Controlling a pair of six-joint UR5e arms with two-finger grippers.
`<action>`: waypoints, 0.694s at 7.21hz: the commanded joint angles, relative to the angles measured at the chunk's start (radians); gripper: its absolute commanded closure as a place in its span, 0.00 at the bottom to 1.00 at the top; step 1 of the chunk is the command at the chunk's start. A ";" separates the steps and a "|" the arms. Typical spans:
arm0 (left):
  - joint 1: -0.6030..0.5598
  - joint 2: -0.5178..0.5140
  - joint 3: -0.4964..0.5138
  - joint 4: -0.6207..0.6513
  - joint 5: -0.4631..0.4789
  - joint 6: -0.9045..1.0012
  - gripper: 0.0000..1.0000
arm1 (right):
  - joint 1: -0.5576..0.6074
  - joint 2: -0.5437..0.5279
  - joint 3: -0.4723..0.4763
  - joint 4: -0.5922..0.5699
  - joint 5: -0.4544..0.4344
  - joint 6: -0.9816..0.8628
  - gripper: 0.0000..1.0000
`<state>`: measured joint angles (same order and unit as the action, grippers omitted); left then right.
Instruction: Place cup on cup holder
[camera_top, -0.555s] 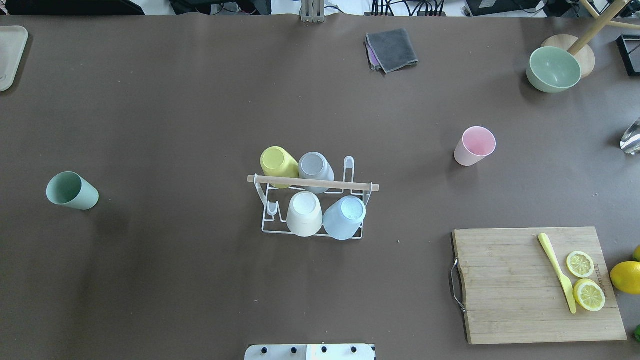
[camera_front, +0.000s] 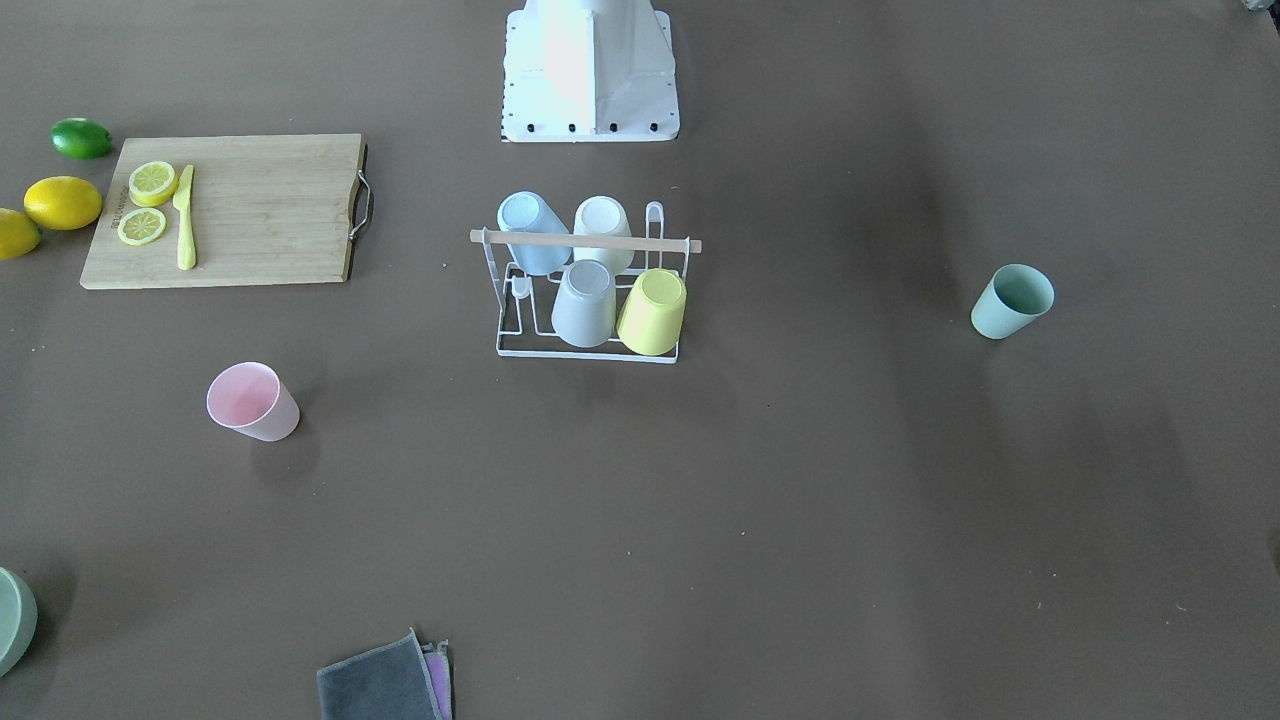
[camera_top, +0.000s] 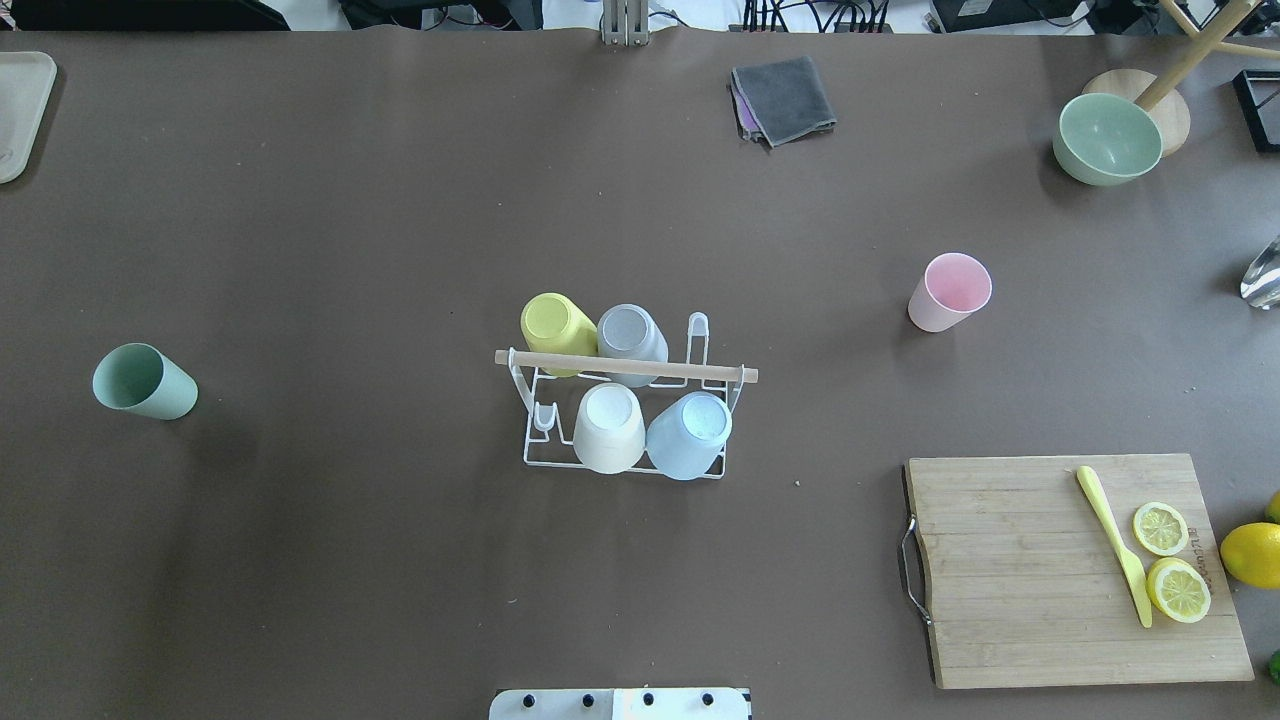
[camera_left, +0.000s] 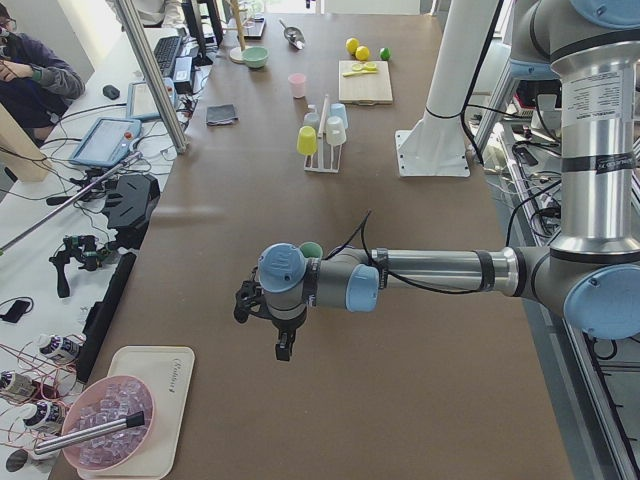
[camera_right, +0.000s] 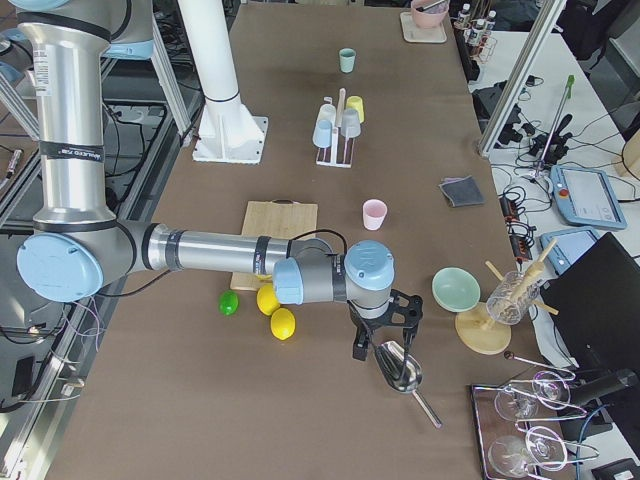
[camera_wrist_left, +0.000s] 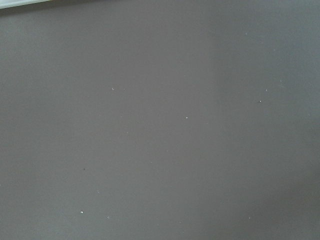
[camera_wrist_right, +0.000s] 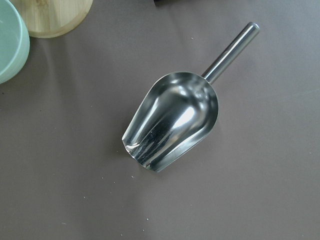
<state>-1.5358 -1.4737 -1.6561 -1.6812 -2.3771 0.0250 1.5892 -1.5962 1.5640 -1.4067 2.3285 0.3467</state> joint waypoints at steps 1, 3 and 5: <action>0.000 -0.017 0.001 0.000 -0.002 0.000 0.02 | 0.000 -0.001 0.001 0.000 0.000 0.000 0.00; 0.000 -0.036 0.006 0.002 -0.002 -0.002 0.02 | 0.000 0.001 0.001 0.000 -0.001 0.000 0.00; 0.000 -0.066 0.013 0.002 -0.002 -0.002 0.02 | 0.000 0.001 0.001 -0.002 -0.001 0.000 0.00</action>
<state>-1.5355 -1.5223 -1.6462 -1.6798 -2.3790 0.0225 1.5892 -1.5955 1.5646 -1.4076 2.3271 0.3467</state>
